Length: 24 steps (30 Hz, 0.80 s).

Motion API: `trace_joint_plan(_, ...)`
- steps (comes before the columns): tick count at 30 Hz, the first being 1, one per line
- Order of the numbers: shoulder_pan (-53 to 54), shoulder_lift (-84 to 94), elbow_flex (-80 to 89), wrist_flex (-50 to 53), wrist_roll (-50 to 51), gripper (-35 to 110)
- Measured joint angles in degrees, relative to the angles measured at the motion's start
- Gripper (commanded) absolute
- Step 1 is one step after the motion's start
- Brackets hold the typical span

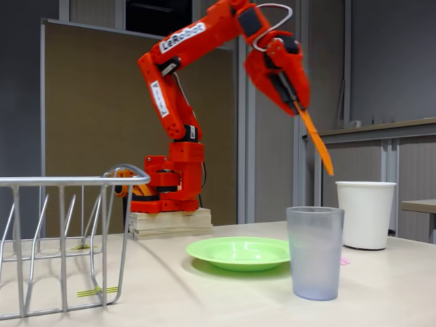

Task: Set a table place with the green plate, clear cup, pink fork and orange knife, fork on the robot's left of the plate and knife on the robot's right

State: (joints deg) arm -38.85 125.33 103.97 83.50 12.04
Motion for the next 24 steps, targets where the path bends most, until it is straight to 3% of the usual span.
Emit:
trace_joint_plan(16,29.53,31.11,41.04,-18.11,-32.7,0)
trace_joint_plan(24,38.58,34.45,52.38,-30.32,-37.44,0)
